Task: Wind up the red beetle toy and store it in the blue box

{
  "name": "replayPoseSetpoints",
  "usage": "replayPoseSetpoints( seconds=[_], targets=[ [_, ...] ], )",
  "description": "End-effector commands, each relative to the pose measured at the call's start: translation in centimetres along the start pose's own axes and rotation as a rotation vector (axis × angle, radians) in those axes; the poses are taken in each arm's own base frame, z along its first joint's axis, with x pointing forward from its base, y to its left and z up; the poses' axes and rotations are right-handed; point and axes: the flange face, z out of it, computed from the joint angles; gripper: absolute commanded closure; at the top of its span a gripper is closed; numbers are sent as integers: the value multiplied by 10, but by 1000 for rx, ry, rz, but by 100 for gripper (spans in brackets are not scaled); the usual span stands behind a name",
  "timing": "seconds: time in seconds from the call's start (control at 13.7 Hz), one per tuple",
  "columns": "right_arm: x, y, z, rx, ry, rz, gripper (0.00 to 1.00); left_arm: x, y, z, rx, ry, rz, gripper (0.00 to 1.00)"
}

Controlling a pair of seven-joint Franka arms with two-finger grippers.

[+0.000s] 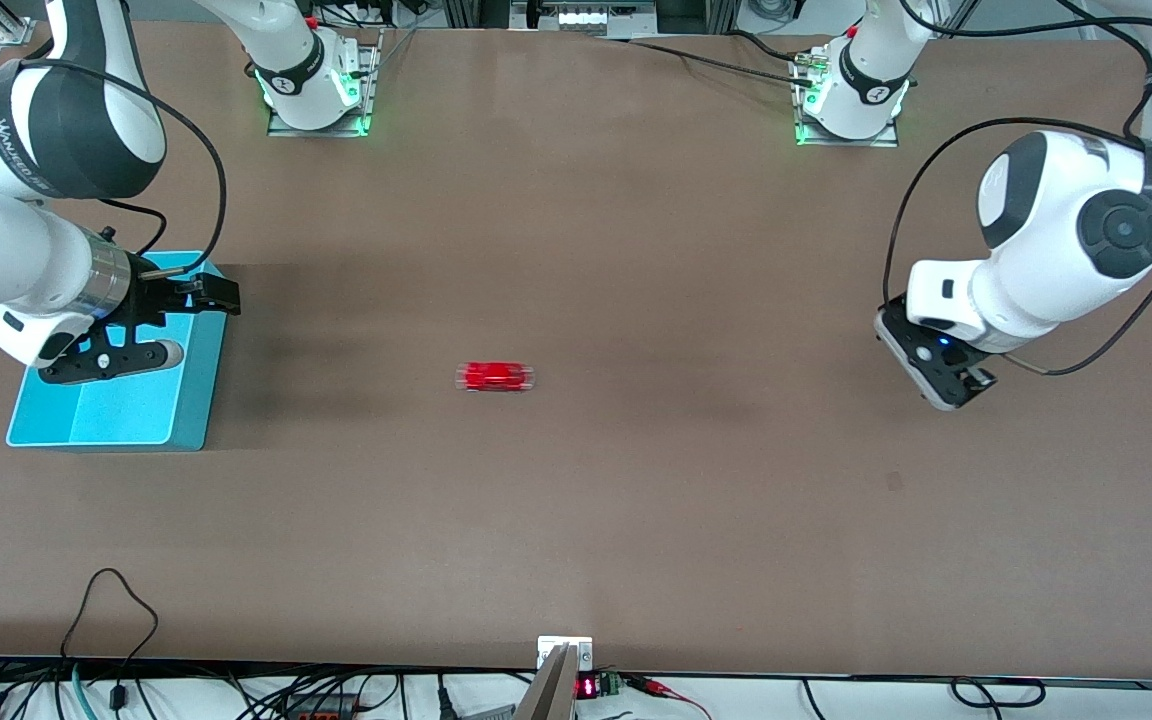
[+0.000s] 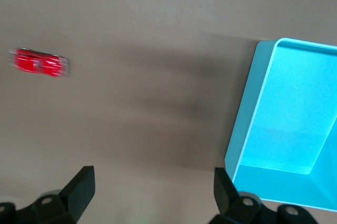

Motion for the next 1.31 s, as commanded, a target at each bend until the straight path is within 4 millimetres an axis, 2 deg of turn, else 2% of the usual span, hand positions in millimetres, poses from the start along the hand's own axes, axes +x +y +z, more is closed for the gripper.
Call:
replayPoseSetpoints(
  seconds=[0.0, 0.15, 0.36, 0.44, 0.51, 0.66, 0.73, 0.8, 1.02, 1.24],
  targets=[
    [-1, -3, -2, -2, -2, -2, 0, -7, -26, -26, 30, 24, -360, 0],
    [-1, -3, -2, -2, -2, -2, 0, -15, -40, -48, 40, 9, -532, 0],
    [-1, -2, -1, -2, -4, 1, 0, -32, -55, -101, 57, 24, -766, 0],
    [-1, -2, -1, -2, -4, 1, 0, -36, -57, -128, 63, 45, -814, 0],
    [-1, -3, -1, -2, -4, 0, 0, -41, -57, -145, 28, 43, -865, 0],
    [0, -3, 0, -2, -5, 0, 0, -62, -67, -168, -42, 58, -934, 0],
    [2, -3, 4, -2, -10, 2, 0, -68, -64, -180, -37, 73, -940, 0],
    [5, -4, 12, -3, -21, 1, 0, -71, -58, -185, -31, 72, -939, 0],
    [11, -13, 29, -6, -44, -13, 0, -65, -46, -181, -28, 57, -930, 0],
    [12, -14, 50, -9, -26, -29, 0, -63, -43, -186, -24, 70, -927, 0]
  ],
)
